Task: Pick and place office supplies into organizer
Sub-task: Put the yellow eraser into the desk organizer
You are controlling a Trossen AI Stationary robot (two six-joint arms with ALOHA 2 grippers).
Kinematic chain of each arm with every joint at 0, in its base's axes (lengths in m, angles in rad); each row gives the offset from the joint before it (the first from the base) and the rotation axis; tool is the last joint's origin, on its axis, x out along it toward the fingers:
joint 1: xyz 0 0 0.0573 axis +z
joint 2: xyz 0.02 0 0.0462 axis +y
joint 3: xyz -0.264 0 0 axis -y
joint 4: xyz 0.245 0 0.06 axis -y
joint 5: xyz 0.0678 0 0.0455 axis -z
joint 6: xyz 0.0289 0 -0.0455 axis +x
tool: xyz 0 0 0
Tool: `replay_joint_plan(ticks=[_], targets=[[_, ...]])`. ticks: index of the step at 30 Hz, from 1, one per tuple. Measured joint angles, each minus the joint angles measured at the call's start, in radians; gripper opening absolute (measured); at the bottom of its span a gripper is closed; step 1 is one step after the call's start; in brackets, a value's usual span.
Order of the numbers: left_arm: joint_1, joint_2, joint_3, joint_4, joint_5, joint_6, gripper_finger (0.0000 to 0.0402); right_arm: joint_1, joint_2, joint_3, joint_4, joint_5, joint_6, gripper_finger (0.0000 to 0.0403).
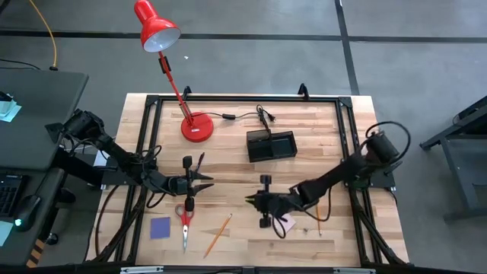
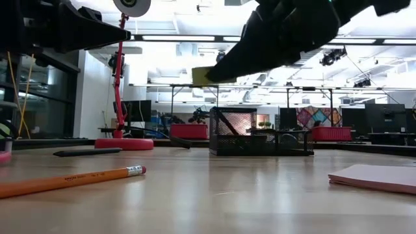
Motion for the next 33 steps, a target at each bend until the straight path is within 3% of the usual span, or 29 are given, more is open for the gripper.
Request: replay_joint_plan(ticks=[7, 12, 25, 33], targets=[[0.000, 0.000, 0.000, -0.013, 0.001, -0.019, 0.0079, -0.112, -0.095, 0.001, -0.193, -0.068, 0.009, 0.0003], [0.000, 0.000, 0.000, -0.013, 0.001, -0.019, 0.0079, -0.214, -0.108, 0.001, -0.275, -0.173, 0.007, 0.0003], [0.000, 0.000, 0.000, -0.013, 0.001, -0.020, 0.0079, -0.444, -0.108, 0.002, -0.391, -0.243, -0.051, 0.0003], [0.000, 0.000, 0.000, -0.013, 0.001, -0.020, 0.0079, -0.551, -0.108, 0.002, -0.449, -0.346, -0.075, 0.0003]])
